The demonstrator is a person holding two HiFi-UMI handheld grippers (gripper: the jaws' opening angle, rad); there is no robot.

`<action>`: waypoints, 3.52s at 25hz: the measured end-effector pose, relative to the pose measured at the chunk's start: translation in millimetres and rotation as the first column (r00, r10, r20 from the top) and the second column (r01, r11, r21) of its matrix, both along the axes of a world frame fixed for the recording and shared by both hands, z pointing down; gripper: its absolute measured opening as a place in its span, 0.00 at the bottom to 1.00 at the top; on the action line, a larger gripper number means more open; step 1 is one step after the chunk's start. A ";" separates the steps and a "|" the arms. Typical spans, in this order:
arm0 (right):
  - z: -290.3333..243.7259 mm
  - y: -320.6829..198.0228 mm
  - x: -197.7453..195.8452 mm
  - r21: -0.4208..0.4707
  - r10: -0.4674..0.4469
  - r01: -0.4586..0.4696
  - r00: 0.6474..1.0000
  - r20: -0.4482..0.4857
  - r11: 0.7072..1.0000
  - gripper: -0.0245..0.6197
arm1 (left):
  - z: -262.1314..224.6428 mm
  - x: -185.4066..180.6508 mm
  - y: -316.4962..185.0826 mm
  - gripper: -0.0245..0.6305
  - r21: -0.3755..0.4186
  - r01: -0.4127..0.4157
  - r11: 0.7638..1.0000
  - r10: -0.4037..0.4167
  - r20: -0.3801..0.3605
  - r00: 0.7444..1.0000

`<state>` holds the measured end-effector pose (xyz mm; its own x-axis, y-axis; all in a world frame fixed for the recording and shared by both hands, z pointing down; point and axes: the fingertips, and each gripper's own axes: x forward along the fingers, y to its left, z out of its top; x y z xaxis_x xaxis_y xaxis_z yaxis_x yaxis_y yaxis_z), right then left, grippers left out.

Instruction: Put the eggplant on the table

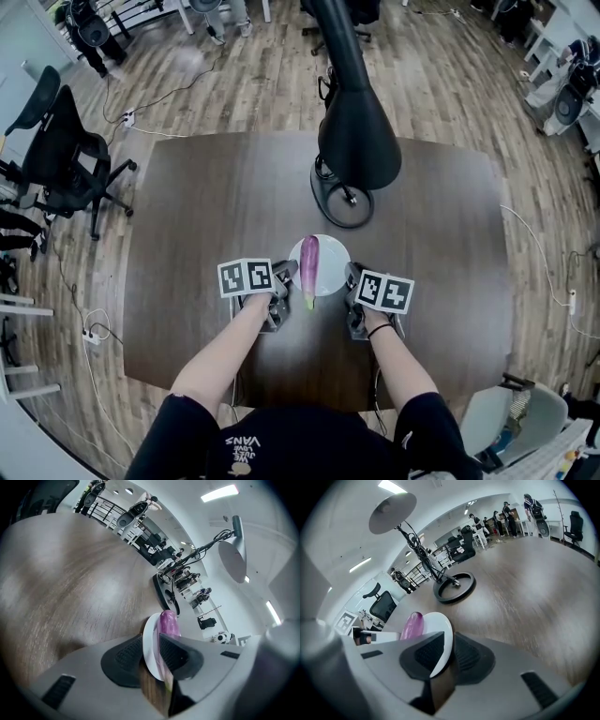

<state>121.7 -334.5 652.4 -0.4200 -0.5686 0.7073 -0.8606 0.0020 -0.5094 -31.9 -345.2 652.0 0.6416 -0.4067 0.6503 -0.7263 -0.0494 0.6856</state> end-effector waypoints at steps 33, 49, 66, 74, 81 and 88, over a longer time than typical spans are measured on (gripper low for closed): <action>-149.6 96.9 -29.6 0.418 0.055 -0.004 0.992 -0.111 0.909 0.07 | -161.3 -28.9 94.7 0.05 0.567 -0.119 0.815 0.072 0.105 0.992; -176.4 176.6 -45.8 0.531 0.090 -0.013 0.989 -0.118 0.847 0.07 | -177.2 -46.1 174.5 0.05 0.656 -0.217 0.722 0.101 0.210 0.972; -184.8 223.0 -55.6 0.555 0.105 -0.007 0.984 -0.145 0.832 0.07 | -195.8 -51.3 218.2 0.05 0.716 -0.206 0.667 0.087 0.199 0.976; -187.1 225.5 -61.3 0.562 0.103 -0.004 0.984 -0.144 0.827 0.07 | -196.3 -53.8 223.4 0.05 0.725 -0.223 0.651 0.093 0.215 0.972; -188.7 228.1 -59.4 0.555 0.108 -0.011 0.984 -0.141 0.832 0.07 | -201.6 -50.5 224.6 0.05 0.729 -0.215 0.650 0.105 0.194 0.975; -189.6 227.3 -59.6 0.556 0.102 -0.004 0.984 -0.146 0.831 0.07 | -206.9 -48.3 223.0 0.05 0.739 -0.223 0.636 0.108 0.200 0.974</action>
<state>62.0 -107.2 462.8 -0.2851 -0.9020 0.3241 -0.9374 0.1920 -0.2904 -80.2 -122.3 445.0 0.6846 -0.6859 0.2468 -0.7286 -0.6339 0.2594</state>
